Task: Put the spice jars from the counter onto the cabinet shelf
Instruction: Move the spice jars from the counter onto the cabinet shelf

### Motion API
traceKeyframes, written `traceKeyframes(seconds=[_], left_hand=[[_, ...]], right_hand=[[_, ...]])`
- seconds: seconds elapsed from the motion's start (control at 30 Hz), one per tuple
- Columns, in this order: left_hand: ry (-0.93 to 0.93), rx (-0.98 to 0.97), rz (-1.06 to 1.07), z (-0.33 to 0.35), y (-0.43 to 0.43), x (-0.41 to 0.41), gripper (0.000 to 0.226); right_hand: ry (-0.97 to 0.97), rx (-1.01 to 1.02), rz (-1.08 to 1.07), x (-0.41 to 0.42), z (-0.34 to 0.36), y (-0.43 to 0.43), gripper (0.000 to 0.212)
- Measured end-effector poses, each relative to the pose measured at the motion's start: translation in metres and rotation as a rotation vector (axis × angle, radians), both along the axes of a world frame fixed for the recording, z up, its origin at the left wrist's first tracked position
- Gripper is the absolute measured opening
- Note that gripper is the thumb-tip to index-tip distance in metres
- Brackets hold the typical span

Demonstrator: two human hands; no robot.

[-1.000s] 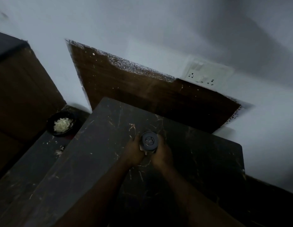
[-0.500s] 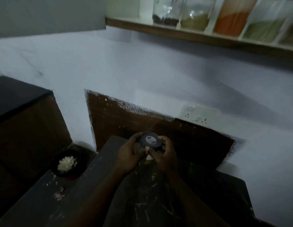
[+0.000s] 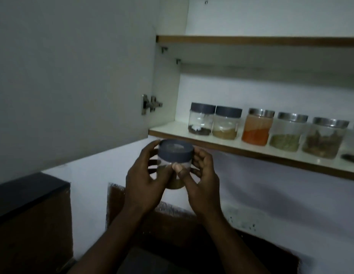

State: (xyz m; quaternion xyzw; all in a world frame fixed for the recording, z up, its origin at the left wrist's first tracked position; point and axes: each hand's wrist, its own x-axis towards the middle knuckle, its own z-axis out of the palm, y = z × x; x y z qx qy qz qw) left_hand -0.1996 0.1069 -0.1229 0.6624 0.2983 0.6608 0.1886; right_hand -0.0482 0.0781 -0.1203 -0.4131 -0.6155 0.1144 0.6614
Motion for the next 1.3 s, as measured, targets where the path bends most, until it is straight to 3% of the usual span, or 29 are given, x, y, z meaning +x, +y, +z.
traceKeyframes(seconds=[0.17, 0.33, 0.6, 0.73, 1.03, 1.3], left_hand=[[0.064, 0.168, 0.229, 0.089, 0.019, 0.007, 0.064], [0.139, 0.1, 0.407, 0.127, 0.059, 0.019, 0.066], [0.294, -0.066, 0.491, 0.122, 0.112, 0.039, 0.066], [0.35, -0.07, 0.511, 0.112, 0.127, 0.045, 0.08], [0.401, -0.055, 0.537, 0.102, 0.145, 0.056, 0.089], [0.484, -0.068, 0.558, 0.098, 0.15, 0.048, 0.081]], right_hand=[[0.023, 0.062, 0.063, -0.003, 0.085, 0.019, 0.061], [-0.094, -0.107, -0.032, 0.006, 0.137, 0.066, 0.054], [-0.35, -0.348, -0.12, 0.017, 0.122, 0.105, 0.056], [-0.547, -0.317, -0.228, 0.018, 0.109, 0.112, 0.064], [-0.543, -0.3, -0.294, 0.023, 0.109, 0.124, 0.071], [-0.457, -0.253, -0.313, 0.021, 0.108, 0.125, 0.054]])
